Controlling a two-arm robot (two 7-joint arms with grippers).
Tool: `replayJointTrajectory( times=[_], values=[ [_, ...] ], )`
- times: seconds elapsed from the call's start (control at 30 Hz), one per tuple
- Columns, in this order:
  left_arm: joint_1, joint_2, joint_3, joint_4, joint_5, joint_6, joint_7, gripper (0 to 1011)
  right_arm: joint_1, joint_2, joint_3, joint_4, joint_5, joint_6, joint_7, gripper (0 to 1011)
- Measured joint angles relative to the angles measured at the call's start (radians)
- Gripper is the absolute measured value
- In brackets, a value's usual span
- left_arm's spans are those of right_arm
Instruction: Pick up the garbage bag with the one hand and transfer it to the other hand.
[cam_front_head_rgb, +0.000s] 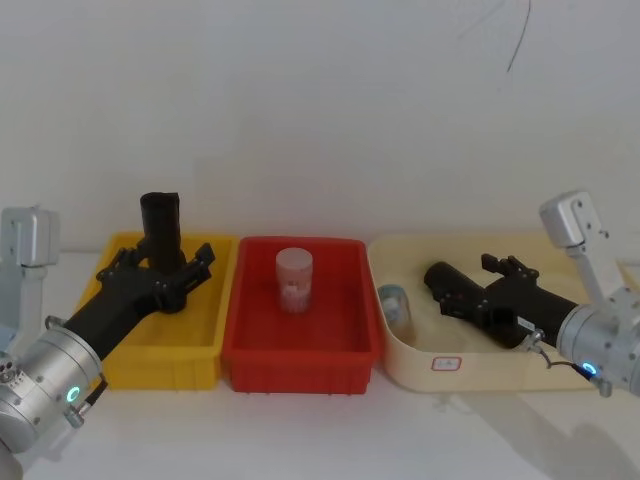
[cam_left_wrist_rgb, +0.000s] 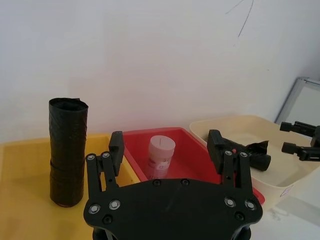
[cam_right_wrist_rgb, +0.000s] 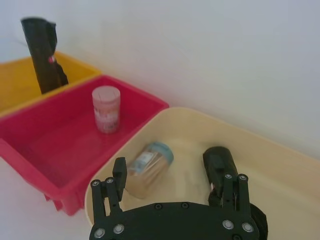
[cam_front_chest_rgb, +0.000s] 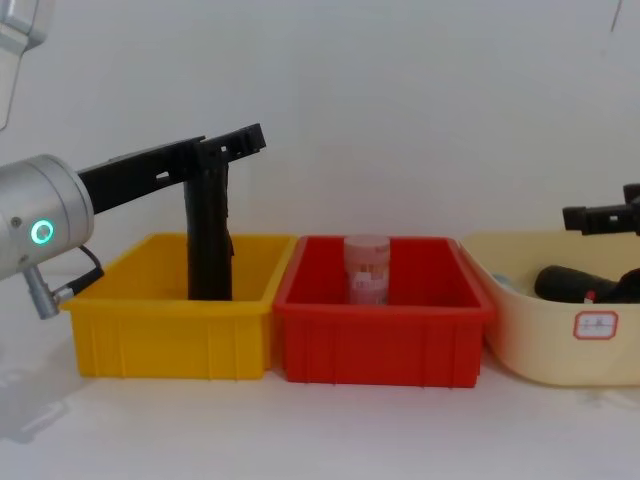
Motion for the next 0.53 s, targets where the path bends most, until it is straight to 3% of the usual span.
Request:
replayJointTrajectory(
  times=[0.53],
  values=[
    [0.000, 0.000, 0.000, 0.000, 0.000, 0.000, 0.000, 1000, -0.078, -0.051, 0.081, -0.067, 0.108, -0.119, -0.002, 1000]
  ],
)
